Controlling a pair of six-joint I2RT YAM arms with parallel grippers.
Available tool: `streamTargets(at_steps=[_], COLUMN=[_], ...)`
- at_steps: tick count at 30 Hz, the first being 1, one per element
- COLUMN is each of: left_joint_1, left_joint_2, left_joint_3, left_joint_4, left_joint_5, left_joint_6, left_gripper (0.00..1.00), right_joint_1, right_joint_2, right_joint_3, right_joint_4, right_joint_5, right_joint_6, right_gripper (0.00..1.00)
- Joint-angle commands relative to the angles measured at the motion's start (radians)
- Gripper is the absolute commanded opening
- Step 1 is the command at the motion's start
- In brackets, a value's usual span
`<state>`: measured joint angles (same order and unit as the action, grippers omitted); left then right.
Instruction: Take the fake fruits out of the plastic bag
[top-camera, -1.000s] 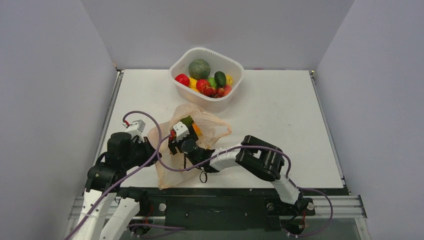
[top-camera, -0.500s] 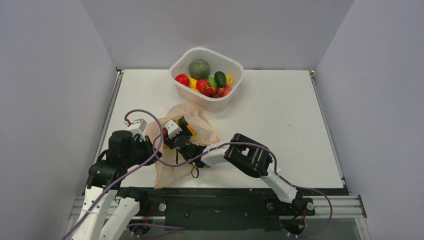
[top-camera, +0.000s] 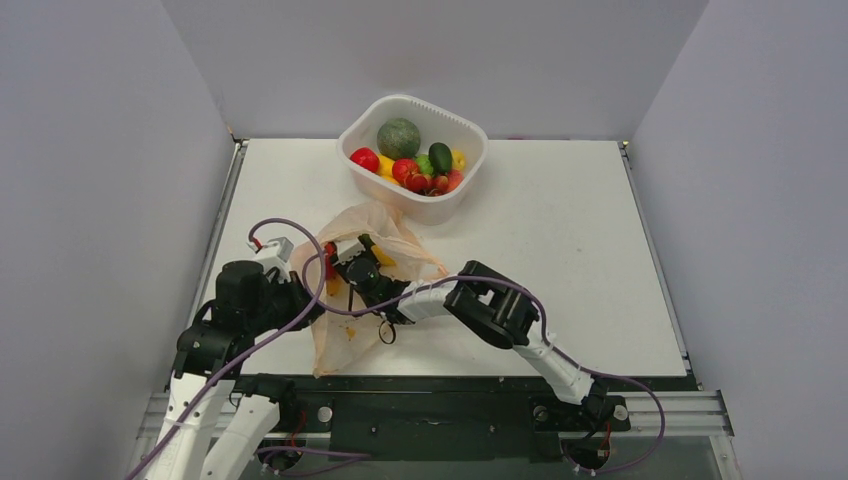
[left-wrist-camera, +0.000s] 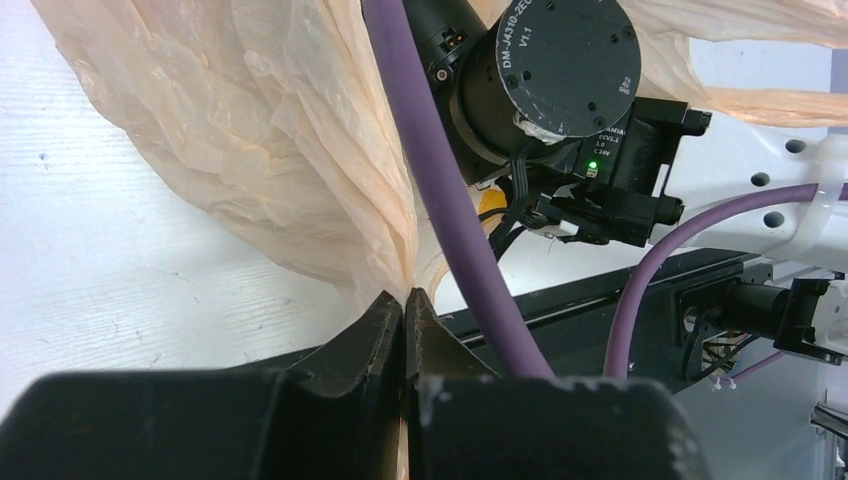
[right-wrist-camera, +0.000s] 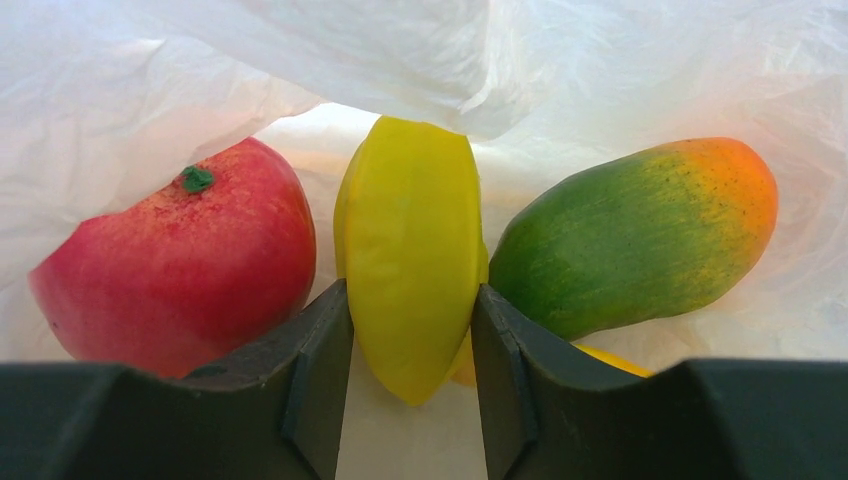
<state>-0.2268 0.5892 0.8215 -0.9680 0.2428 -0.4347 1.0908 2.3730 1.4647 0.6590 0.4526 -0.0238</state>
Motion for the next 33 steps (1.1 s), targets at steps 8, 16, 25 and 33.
streamTargets(at_steps=[8, 16, 25, 33], left_joint_1=[0.049, 0.052, 0.066, 0.164], left_joint_2=[-0.017, -0.01, -0.034, -0.037], left_joint_3=[0.009, 0.014, -0.012, -0.021], left_joint_4=[0.055, 0.091, 0.176, 0.184], left_joint_5=[0.027, 0.04, 0.079, 0.085], left_joint_6=[0.012, 0.013, -0.005, -0.003], left_gripper=[0.0, 0.0, 0.0, 0.0], right_joint_1=[0.053, 0.072, 0.083, 0.092], right_joint_2=[-0.169, -0.41, -0.721, -0.978], right_joint_3=[-0.122, -0.328, -0.495, -0.415], right_joint_4=[-0.013, -0.094, -0.253, -0.548], right_joint_5=[0.011, -0.013, -0.248, -0.35], right_joint_6=[0.016, 0.166, 0.382, 0.499], right_gripper=[0.0, 0.0, 0.0, 0.0])
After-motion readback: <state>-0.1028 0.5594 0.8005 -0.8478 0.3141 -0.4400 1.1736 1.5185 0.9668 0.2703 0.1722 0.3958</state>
